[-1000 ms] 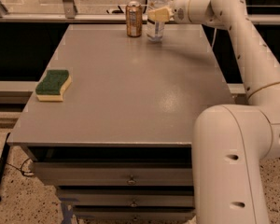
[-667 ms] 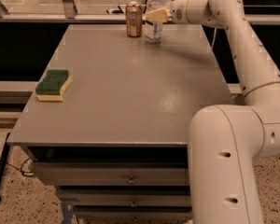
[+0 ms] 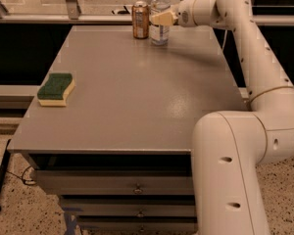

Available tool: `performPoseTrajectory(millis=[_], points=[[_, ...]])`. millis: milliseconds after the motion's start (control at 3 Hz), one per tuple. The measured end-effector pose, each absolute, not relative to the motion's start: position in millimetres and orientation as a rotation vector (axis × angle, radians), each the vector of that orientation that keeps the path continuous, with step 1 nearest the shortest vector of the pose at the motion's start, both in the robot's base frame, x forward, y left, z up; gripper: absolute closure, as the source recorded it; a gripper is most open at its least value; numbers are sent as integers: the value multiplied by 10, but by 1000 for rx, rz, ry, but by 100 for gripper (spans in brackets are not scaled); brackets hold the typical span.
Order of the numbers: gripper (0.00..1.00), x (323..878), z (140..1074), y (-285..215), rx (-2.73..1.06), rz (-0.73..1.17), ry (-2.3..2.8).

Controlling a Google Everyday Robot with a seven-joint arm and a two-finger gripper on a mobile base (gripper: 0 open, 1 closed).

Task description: Move blue plastic bottle near orange can

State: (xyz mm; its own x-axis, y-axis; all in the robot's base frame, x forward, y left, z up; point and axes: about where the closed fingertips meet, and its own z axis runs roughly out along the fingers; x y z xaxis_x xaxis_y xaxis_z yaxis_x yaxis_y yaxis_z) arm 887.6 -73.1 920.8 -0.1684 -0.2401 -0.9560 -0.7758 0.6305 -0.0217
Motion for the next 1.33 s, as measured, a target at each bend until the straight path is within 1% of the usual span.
performPoseTrajectory(millis=[333, 667, 1000, 1333], points=[[0, 8871, 9174, -722, -841, 597, 1727], [0, 8832, 9150, -823, -835, 611, 1730], [0, 8641, 9252, -1206, -811, 624, 1729], [0, 8304, 9435, -1702, -769, 642, 1713]])
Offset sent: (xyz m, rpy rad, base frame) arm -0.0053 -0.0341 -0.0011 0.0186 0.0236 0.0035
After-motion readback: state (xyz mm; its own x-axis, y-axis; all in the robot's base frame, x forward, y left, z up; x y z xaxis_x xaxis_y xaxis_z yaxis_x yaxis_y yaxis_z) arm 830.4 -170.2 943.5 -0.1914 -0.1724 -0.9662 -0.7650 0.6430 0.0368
